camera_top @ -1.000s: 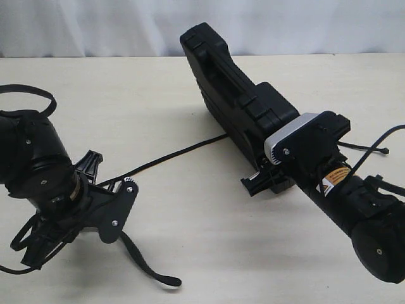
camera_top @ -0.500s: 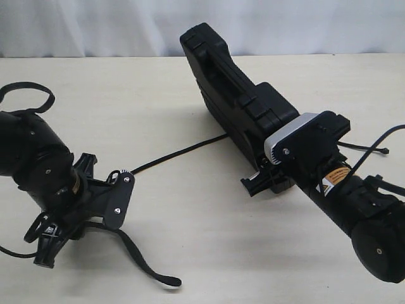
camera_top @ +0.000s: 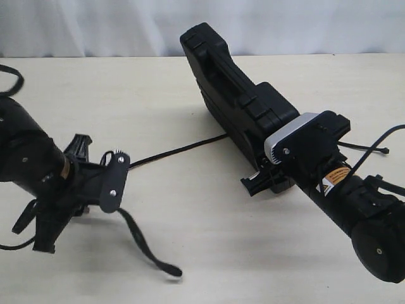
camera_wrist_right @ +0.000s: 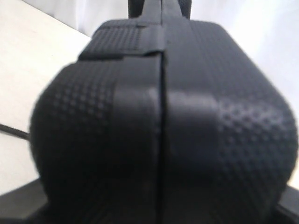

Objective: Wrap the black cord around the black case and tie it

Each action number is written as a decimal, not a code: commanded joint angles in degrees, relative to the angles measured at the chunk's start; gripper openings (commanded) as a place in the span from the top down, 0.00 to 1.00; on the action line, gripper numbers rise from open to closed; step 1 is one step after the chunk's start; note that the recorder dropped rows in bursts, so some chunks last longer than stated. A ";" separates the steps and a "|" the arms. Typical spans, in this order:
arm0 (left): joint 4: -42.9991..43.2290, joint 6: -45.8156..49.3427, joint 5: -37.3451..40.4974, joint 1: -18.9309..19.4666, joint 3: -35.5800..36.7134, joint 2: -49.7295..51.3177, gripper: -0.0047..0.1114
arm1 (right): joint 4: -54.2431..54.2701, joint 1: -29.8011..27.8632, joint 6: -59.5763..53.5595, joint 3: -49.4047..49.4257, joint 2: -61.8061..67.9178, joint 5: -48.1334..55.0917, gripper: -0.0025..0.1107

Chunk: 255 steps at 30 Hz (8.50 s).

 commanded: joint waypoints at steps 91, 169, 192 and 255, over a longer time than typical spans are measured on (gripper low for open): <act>71.37 -119.24 -3.00 -7.89 -11.94 -0.45 0.96 | -2.14 -0.16 8.03 -1.23 0.25 8.75 0.94; 86.07 -128.47 -34.19 -2.69 -15.87 9.49 0.96 | 58.30 23.92 -45.54 -13.49 1.27 25.06 0.29; 82.69 -127.65 -39.60 -2.79 -17.76 9.49 0.96 | 59.21 23.92 -45.82 -13.49 0.29 26.49 0.29; 82.56 -128.04 -37.72 -2.79 -17.76 9.49 0.96 | 23.08 -23.47 -27.19 -44.22 -10.76 109.90 0.26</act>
